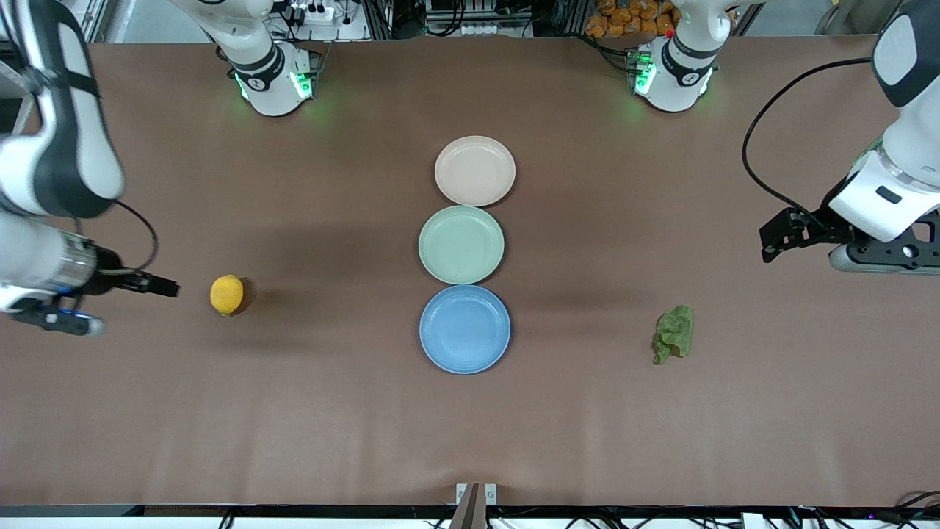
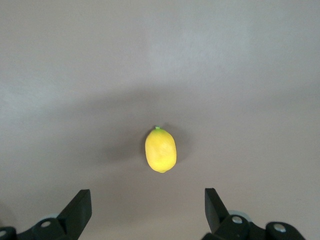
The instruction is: Pick lemon and lettuce from blue and beige plates
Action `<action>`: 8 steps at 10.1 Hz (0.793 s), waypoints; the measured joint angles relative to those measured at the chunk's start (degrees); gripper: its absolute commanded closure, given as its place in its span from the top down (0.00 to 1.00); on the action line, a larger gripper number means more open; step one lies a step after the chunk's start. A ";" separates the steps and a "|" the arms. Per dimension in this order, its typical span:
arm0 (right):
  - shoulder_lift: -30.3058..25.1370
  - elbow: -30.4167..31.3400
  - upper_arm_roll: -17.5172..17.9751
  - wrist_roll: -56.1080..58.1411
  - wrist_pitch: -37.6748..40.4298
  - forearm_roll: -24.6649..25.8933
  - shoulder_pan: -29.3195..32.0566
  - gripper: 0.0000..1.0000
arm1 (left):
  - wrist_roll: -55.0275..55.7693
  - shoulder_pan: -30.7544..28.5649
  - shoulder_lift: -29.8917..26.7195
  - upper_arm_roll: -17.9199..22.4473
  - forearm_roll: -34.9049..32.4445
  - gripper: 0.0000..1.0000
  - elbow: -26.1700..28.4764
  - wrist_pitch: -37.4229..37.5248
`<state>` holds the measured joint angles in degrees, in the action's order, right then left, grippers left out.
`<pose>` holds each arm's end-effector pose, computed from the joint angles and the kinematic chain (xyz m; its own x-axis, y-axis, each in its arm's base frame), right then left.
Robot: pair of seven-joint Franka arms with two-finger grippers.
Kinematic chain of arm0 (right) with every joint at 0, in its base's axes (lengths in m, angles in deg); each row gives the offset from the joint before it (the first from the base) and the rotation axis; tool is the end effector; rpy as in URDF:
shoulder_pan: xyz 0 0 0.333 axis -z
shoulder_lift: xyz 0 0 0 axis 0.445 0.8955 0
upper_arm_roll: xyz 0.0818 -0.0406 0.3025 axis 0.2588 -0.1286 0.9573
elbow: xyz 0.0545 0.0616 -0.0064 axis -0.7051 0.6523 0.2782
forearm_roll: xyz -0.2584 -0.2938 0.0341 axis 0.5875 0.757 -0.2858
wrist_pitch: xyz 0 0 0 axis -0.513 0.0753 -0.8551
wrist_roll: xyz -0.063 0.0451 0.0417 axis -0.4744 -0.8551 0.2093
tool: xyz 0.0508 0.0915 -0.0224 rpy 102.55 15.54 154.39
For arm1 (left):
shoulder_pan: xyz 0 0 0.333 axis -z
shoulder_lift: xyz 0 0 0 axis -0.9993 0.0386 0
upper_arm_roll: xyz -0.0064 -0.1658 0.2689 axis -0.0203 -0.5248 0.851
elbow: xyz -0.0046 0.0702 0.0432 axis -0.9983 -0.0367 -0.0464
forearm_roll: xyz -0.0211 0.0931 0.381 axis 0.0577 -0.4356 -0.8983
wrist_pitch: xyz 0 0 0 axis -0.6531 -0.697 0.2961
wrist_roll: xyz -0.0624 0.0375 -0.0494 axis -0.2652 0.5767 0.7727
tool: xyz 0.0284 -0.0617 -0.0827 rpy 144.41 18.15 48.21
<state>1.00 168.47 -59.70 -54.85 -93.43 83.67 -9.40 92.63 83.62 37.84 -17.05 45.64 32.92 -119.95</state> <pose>0.6390 -0.0489 0.4524 0.9746 -0.2040 -0.0930 -0.2050 -0.9788 -0.0011 0.6029 -0.0724 0.5824 0.9892 -0.0693 0.1294 -0.0677 -0.9976 -0.0163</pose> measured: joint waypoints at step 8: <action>-7.40 -11.56 -4.92 4.81 16.09 1.18 -7.87 1.00 | -3.12 2.87 -4.54 6.89 3.07 1.00 0.06 8.17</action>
<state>-6.40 156.92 -64.61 -50.04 -77.34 84.85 -17.27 89.52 86.50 33.31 -10.16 48.70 32.97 -111.78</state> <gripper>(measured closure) 0.000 0.000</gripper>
